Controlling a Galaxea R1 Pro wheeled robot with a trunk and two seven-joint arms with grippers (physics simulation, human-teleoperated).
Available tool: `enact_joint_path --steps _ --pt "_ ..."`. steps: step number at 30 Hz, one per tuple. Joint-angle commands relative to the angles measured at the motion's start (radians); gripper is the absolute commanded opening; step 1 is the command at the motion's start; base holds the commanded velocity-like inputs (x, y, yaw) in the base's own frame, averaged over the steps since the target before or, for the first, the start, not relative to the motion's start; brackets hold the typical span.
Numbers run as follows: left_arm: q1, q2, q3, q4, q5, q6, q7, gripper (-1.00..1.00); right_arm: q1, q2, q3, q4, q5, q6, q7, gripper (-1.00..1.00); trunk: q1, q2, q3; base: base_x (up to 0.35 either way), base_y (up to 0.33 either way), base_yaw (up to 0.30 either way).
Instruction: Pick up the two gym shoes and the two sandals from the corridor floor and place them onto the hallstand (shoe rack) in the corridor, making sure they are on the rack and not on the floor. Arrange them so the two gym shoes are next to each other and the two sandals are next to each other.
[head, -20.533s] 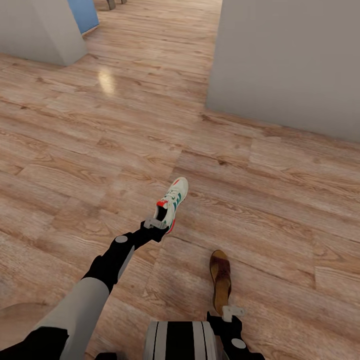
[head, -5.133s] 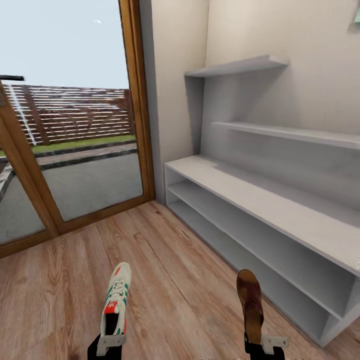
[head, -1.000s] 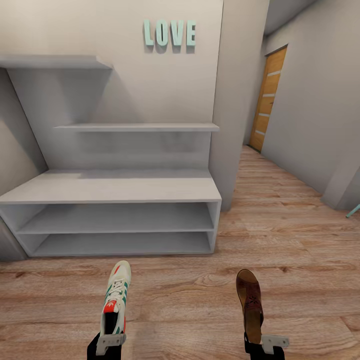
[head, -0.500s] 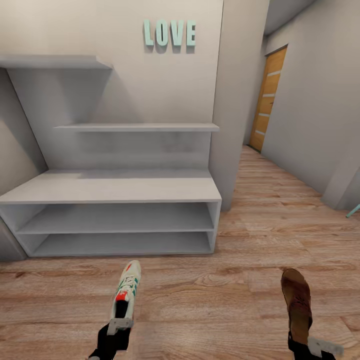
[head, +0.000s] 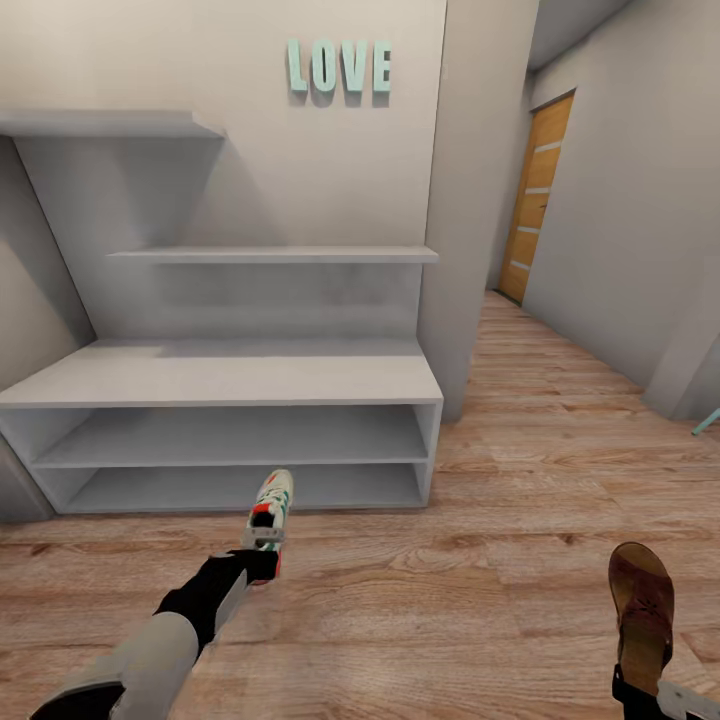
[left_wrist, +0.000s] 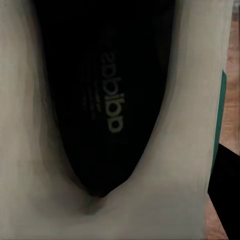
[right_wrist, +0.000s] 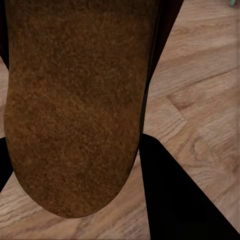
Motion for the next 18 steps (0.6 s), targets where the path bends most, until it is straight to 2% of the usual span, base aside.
enact_joint_path --steps 1,6,9,13,18 --pt "-0.017 -0.001 0.008 -0.001 -0.010 0.023 -0.003 -1.00 -0.001 0.000 0.003 0.000 -0.012 -0.004 0.003 -1.00 0.000 0.000 -0.001 0.000 0.000 0.000" --pt "-0.118 0.000 0.008 0.000 -0.008 0.127 -0.002 -1.00 -0.001 0.005 0.004 -0.002 -0.013 -0.005 0.002 -1.00 0.000 0.000 -0.001 0.000 0.000 0.000" --pt "-0.148 0.001 0.009 -0.002 -0.008 0.165 0.000 -1.00 -0.001 0.007 0.004 -0.002 -0.013 -0.004 0.002 -1.00 0.000 0.000 -0.001 0.000 0.000 0.000" --pt "-0.158 0.002 0.008 -0.017 -0.007 0.185 0.000 -1.00 -0.001 0.010 0.005 -0.002 -0.012 -0.004 0.002 -1.00 0.000 0.000 -0.001 0.000 0.000 0.000" --pt "-0.156 0.004 0.010 -0.100 -0.007 0.198 -0.001 -1.00 -0.001 0.016 0.005 -0.003 -0.012 -0.003 0.001 -1.00 0.008 -0.014 -0.007 0.000 0.000 0.000"
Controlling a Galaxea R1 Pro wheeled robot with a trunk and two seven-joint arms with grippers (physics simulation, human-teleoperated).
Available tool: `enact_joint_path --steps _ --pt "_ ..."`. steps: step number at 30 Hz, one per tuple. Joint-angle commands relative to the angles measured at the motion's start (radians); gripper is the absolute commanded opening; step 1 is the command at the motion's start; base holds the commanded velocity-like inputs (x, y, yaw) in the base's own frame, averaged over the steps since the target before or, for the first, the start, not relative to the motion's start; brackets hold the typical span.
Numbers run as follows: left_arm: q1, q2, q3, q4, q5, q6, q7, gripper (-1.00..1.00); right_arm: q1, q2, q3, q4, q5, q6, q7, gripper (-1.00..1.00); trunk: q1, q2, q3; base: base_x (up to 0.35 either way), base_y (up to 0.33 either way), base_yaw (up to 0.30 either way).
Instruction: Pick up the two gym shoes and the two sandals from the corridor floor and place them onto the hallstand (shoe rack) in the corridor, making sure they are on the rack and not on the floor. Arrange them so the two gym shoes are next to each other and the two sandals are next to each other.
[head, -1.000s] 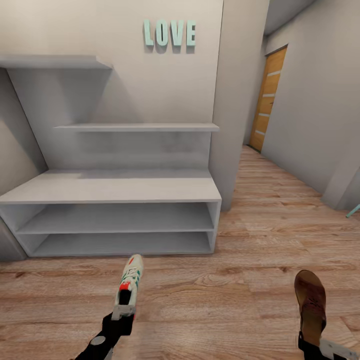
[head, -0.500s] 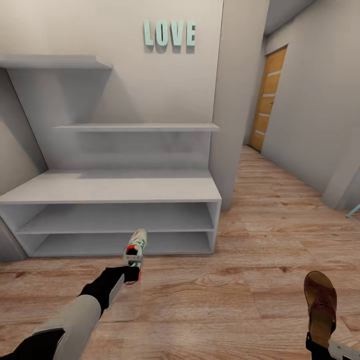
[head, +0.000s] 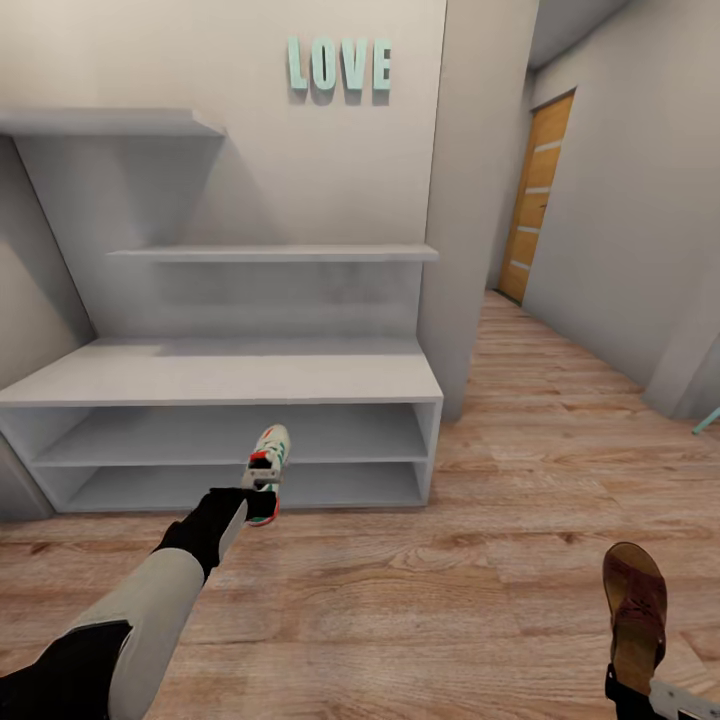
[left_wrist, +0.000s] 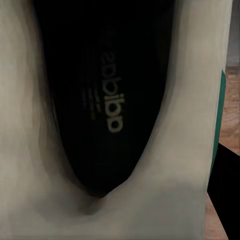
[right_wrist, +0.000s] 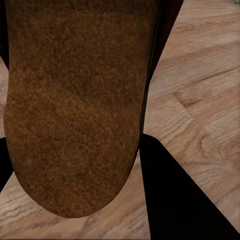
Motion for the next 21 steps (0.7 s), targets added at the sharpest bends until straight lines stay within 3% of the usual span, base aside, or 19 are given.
enact_joint_path --steps 1,21 --pt "-0.003 -0.003 0.007 -0.013 -0.009 0.007 -0.003 -1.00 -0.001 0.001 0.002 0.000 -0.012 -0.004 0.003 -1.00 0.004 -0.008 -0.005 0.000 0.000 0.000" --pt "-0.009 -0.001 0.003 -0.014 -0.011 0.008 0.001 -1.00 -0.001 0.002 0.001 0.001 -0.012 -0.004 0.004 -1.00 0.080 -0.148 -0.099 0.000 0.000 0.000"
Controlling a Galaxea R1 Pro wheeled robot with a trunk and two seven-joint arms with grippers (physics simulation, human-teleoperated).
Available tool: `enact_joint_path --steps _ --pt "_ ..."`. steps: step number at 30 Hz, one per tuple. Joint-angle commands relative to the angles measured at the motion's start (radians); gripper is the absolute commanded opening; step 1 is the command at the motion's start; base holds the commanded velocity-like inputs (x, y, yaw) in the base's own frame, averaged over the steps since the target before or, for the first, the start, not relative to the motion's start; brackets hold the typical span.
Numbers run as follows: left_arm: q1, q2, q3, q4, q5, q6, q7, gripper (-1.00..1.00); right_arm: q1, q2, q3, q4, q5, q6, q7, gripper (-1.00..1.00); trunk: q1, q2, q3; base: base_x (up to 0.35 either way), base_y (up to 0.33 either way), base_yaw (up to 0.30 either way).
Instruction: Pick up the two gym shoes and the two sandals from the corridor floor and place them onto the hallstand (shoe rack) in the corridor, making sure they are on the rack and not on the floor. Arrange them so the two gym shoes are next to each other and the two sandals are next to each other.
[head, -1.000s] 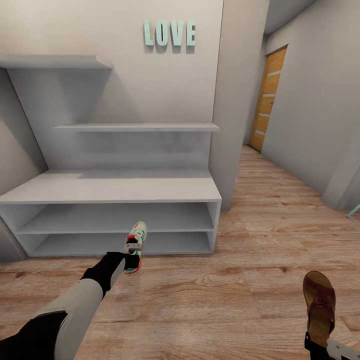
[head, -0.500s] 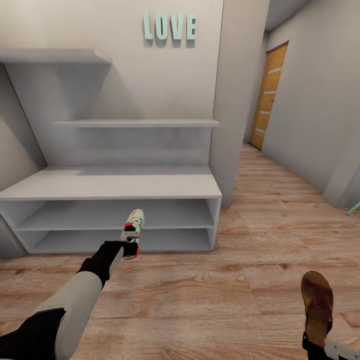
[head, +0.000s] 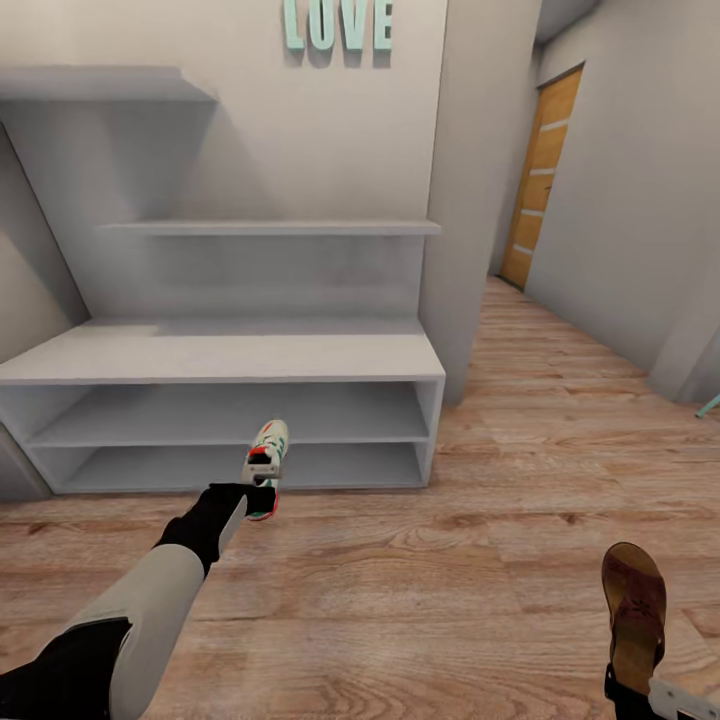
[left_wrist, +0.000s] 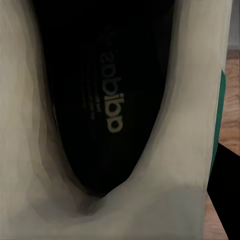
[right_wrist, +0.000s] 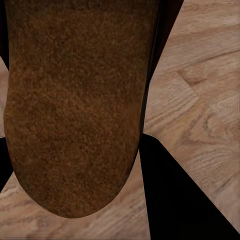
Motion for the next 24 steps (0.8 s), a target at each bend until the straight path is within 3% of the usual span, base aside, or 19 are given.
enact_joint_path --steps 1,20,24 --pt "0.000 -0.002 0.007 -0.002 -0.009 0.005 -0.003 -1.00 -0.001 0.000 0.003 0.000 -0.012 -0.004 0.003 -1.00 0.004 -0.008 -0.006 0.000 0.000 0.000" --pt "0.003 0.001 0.004 -0.003 -0.014 0.005 -0.003 -1.00 -0.001 0.000 0.004 0.002 -0.006 -0.007 0.003 -1.00 0.019 -0.027 -0.090 0.000 0.000 0.000" --pt "0.005 0.000 0.004 -0.005 -0.014 0.005 -0.002 -1.00 -0.001 0.000 0.004 0.002 -0.006 -0.006 0.003 -1.00 0.019 -0.027 -0.090 0.000 0.000 0.000"
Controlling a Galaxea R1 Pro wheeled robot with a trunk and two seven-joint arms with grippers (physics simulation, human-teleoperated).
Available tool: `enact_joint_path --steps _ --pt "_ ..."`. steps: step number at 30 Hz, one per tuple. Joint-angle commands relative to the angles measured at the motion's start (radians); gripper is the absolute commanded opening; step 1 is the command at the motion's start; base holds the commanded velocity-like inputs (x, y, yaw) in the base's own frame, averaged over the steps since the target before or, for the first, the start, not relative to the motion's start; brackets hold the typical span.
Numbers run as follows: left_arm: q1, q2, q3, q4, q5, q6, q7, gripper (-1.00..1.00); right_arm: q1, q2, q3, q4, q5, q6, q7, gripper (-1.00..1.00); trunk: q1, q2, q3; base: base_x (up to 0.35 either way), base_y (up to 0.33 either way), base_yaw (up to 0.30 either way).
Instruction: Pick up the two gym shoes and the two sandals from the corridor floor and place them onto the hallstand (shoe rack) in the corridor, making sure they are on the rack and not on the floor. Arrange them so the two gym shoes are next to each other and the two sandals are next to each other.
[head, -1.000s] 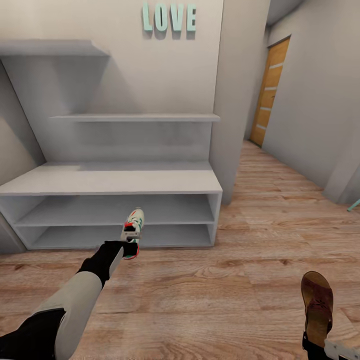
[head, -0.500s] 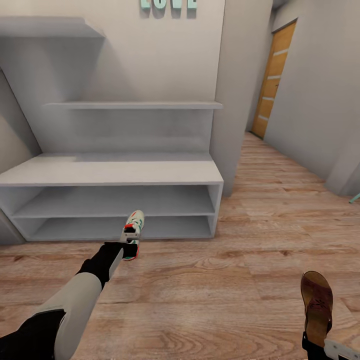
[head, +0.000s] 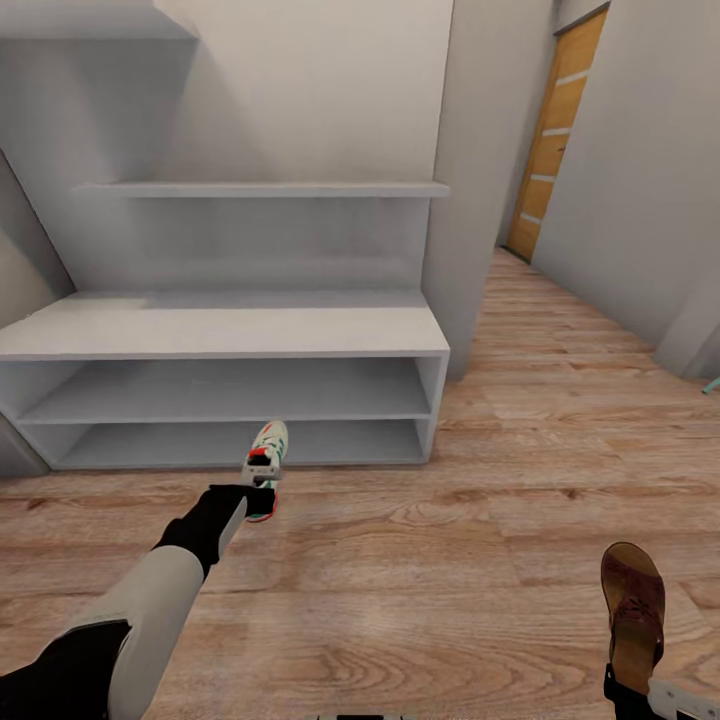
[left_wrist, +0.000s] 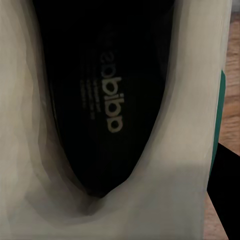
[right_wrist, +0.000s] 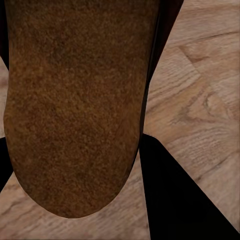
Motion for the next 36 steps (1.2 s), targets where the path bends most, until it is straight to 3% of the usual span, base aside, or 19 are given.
enact_joint_path --steps 1,7,27,36 --pt "0.001 -0.003 0.007 -0.003 -0.010 0.005 -0.001 -1.00 -0.001 0.000 0.003 0.001 -0.012 -0.004 0.003 -1.00 0.000 0.000 -0.001 0.000 0.000 0.000" --pt "0.003 -0.003 0.006 -0.004 -0.010 0.001 0.004 -1.00 -0.001 0.000 0.004 0.001 -0.012 -0.003 0.003 -1.00 0.000 0.000 -0.001 0.061 0.000 0.000" --pt "0.002 0.003 0.008 -0.012 -0.011 -0.010 0.033 -1.00 -0.001 0.000 0.005 0.002 -0.012 -0.003 0.003 -1.00 0.000 0.000 -0.001 0.328 0.000 0.000" --pt "0.002 0.003 0.005 -0.012 -0.012 -0.011 0.034 -1.00 -0.001 0.000 0.005 0.002 -0.012 -0.003 0.004 -1.00 0.000 0.000 -0.001 0.099 0.000 0.000"
